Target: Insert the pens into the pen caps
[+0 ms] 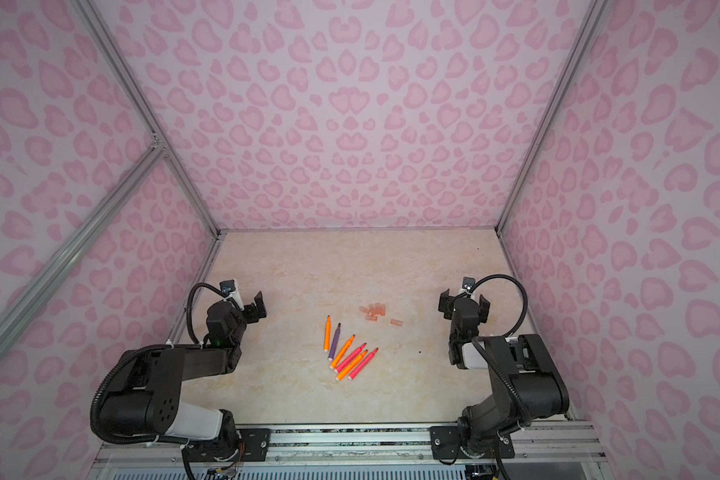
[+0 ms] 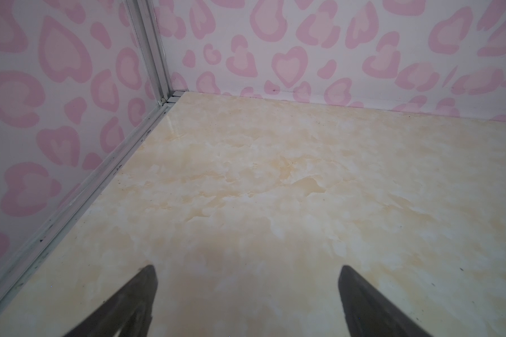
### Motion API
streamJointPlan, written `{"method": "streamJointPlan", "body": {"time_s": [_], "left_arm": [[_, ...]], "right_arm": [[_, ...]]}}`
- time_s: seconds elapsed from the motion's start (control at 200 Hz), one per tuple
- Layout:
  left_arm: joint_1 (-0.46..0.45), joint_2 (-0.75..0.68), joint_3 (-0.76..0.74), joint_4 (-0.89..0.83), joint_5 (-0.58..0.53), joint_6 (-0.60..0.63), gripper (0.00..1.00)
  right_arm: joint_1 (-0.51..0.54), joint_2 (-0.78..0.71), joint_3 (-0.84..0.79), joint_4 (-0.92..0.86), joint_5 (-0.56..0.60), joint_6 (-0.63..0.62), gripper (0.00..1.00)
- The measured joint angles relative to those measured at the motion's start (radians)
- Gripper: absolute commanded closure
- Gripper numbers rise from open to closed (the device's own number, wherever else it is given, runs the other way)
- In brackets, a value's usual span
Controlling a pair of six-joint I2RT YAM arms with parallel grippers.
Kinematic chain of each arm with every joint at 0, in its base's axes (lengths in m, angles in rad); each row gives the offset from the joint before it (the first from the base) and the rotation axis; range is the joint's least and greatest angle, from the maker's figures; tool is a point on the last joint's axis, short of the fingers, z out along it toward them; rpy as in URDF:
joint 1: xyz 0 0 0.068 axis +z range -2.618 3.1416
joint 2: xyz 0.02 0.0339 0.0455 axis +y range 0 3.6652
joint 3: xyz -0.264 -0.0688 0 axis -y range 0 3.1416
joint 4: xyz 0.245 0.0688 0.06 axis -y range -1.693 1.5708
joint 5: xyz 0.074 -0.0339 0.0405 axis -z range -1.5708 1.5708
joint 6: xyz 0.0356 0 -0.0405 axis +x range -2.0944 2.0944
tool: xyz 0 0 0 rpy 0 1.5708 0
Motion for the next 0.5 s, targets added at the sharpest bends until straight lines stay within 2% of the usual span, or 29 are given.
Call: {"method": "streamJointPlan", "body": {"time_s": [0.1, 0.22, 0.295, 0.385, 0.5], "left_arm": [[-0.004, -0.033, 0.061, -0.104, -0.008, 0.006, 0.02], [-0.010, -0.074, 0.315, -0.379, -0.025, -0.047, 0.02], [-0.022, -0.063, 0.401, -0.475, 0.018, -0.069, 0.02], [-0.047, -0.060, 0.428, -0.615, 0.081, -0.087, 0.02], [-0.063, -0.125, 0.418, -0.721, 0.183, -0.115, 0.02]], "right_arm": [[0.024, -0.035, -0.009, -0.007, 0.043, -0.008, 0.02], [0.096, -0.171, 0.060, -0.140, 0.145, -0.014, 0.02], [0.115, -0.249, 0.153, -0.294, 0.181, 0.016, 0.01], [0.120, -0.318, 0.293, -0.546, 0.208, 0.131, 0.02], [0.122, -0.385, 0.410, -0.798, 0.163, 0.246, 0.02]]}}
